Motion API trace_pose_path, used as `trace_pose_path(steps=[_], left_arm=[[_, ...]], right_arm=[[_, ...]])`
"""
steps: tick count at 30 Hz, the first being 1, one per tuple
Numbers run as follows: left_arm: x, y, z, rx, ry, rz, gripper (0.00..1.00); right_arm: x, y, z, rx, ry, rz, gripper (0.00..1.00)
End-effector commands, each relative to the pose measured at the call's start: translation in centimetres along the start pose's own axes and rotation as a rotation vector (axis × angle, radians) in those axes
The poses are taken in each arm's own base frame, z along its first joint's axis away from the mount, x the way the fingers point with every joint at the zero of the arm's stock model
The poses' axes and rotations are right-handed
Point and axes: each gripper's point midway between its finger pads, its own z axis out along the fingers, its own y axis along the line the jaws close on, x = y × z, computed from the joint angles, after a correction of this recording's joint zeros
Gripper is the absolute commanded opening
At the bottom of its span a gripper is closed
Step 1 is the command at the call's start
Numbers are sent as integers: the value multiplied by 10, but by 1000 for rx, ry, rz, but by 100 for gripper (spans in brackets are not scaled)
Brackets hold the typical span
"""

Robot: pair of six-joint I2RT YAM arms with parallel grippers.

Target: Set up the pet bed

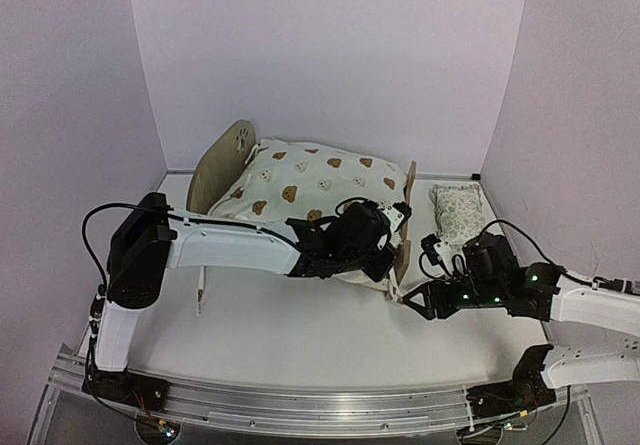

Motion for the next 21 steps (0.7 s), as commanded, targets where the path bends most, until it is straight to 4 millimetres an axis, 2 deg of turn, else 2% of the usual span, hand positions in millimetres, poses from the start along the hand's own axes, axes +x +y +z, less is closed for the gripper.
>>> trace_pose_path(steps=[1,7,14,21], left_arm=[[-71,2,-52,34,-152,-39,0],[-78,2,-69,57,-165,-49,0],[-76,6,-79,51,-164,-49,0],[-75,6,-83,58,-163,-49,0]], right_arm=[[-14,10,10,-58,-73,-90,62],[-17,-5,24,9,-146,-141,62],[-10,-29,38,126,-136,-176,61],[-19,-41,38,190,-221,-161,58]])
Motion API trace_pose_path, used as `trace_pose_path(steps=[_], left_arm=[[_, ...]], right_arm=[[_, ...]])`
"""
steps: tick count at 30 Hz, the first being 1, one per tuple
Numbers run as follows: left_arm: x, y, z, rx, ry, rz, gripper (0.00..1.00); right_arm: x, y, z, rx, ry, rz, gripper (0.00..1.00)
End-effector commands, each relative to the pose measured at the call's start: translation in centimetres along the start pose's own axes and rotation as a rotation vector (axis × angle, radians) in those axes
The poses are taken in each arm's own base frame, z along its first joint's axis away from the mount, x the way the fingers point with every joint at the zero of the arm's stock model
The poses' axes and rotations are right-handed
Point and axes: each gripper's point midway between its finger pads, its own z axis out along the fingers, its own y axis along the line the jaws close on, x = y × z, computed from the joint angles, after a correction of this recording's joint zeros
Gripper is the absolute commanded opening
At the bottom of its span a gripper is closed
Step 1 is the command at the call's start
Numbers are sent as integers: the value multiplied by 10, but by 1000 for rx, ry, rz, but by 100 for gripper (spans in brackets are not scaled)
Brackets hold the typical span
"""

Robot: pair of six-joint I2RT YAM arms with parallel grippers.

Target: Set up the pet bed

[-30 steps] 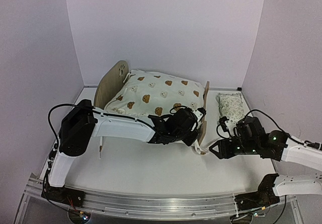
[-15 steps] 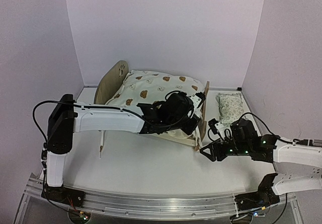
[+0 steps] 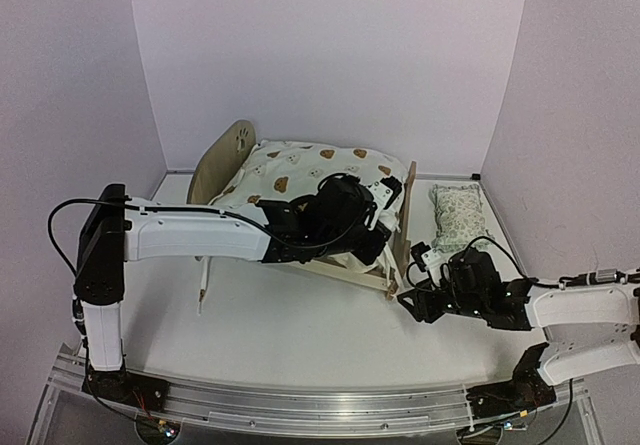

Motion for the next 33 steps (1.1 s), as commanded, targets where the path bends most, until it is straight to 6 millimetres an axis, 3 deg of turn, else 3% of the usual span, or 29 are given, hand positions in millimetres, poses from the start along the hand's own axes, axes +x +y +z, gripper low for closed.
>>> trace_pose_path(steps=[1,8,14,22,28,33], left_arm=[[-39,-5,-30,41,-90,-28,0],[-39,-6,-32,51,-92,-33,0],[-39,-6,-33,51,-93,-35,0],[-38,-6,-34,56,-93,-38,0],[-40,-7,-35,62,-100,-40,0],[-40,-7,-35,62,-100,-41,0]], right_arm=[[-22,-9,0,56,-120,-4,57],[-22,4,12,-13,-97,-22,54],[-23,5,17,-14,-97,-26,38],[-33,4,14,-6,-135,-34,27],[-30,4,18,-1,-123,-47,24],[-32,7,20,-18,-127,-56,13]])
